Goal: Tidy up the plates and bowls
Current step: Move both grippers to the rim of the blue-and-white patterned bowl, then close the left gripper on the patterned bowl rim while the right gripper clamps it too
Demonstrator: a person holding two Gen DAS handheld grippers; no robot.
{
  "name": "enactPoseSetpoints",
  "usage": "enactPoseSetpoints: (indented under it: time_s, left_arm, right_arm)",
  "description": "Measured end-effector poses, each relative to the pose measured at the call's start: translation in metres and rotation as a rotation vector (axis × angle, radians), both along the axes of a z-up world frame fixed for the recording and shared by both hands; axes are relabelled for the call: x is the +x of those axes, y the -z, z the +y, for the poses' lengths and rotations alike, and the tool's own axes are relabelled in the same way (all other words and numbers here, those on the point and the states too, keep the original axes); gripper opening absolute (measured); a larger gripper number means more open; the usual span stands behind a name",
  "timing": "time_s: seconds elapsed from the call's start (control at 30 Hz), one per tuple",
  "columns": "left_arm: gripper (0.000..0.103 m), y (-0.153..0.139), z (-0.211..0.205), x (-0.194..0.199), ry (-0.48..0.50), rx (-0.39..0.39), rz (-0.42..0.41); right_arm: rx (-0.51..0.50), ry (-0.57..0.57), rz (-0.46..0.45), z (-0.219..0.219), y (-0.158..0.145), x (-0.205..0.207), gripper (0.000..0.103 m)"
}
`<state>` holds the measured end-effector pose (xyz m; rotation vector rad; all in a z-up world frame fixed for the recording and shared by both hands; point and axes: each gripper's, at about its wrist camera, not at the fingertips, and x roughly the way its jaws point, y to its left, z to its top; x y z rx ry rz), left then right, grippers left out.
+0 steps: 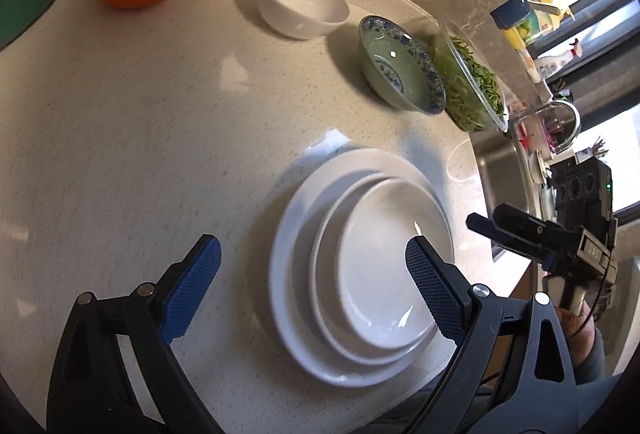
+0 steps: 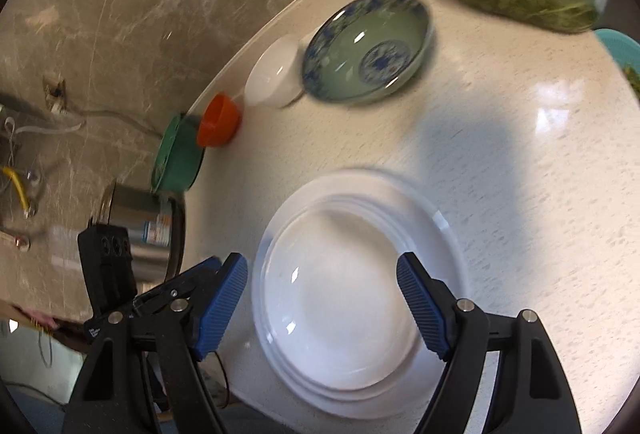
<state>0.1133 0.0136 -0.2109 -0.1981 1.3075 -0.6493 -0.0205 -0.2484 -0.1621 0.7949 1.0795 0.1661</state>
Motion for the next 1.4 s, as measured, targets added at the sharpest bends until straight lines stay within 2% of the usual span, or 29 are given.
enactPoseSetpoints:
  time_s: [0.17, 0.27, 0.33, 0.37, 0.47, 0.57, 0.73, 0.97, 1.0, 1.1, 1.13, 1.2, 1.4]
  left_arm:
    - [0.094, -0.015, -0.046, 0.039, 0.051, 0.016, -0.065]
    - [0.094, -0.022, -0.084, 0.067, 0.088, 0.073, -0.127]
    - [0.092, -0.019, -0.110, 0.084, 0.110, 0.114, -0.146]
    - [0.092, -0.016, -0.120, 0.093, 0.114, 0.130, -0.141]
    - [0.085, -0.005, -0.143, 0.115, 0.121, 0.104, -0.104]
    - [0.082, 0.005, -0.158, 0.131, 0.121, 0.129, -0.089]
    - [0.066, 0.021, -0.174, 0.148, 0.120, 0.145, -0.070]
    - [0.066, 0.040, -0.186, 0.165, 0.109, 0.157, -0.048]
    - [0.063, 0.042, -0.187, 0.168, 0.106, 0.154, -0.049]
    - [0.042, 0.048, -0.193, 0.174, 0.107, 0.158, -0.042]
    - [0.034, 0.049, -0.193, 0.175, 0.108, 0.156, -0.041]
    - [0.024, 0.052, -0.195, 0.177, 0.113, 0.160, -0.043]
    - [0.010, 0.055, -0.195, 0.178, 0.115, 0.152, -0.051]
  right_arm:
    - [0.004, 0.125, -0.017, -0.047, -0.007, 0.015, 0.079]
    - [-0.036, 0.171, -0.027, -0.074, -0.012, 0.037, 0.079]
    - [-0.050, 0.188, -0.016, -0.086, -0.010, 0.053, 0.070]
    - [-0.052, 0.188, -0.011, -0.092, -0.008, 0.063, 0.069]
    - [-0.063, 0.188, -0.003, -0.102, -0.002, 0.083, 0.060]
    - [-0.057, 0.191, 0.031, -0.109, 0.012, 0.101, 0.059]
    - [-0.050, 0.174, 0.074, -0.107, 0.032, 0.120, 0.056]
    - [-0.055, 0.155, 0.086, -0.099, 0.041, 0.136, 0.053]
    - [-0.061, 0.152, 0.086, -0.098, 0.041, 0.138, 0.051]
    - [-0.064, 0.147, 0.092, -0.097, 0.044, 0.148, 0.044]
    - [-0.066, 0.148, 0.092, -0.096, 0.045, 0.150, 0.037]
    - [-0.076, 0.137, 0.095, -0.094, 0.047, 0.153, 0.027]
    - [-0.091, 0.128, 0.101, -0.094, 0.053, 0.156, 0.017]
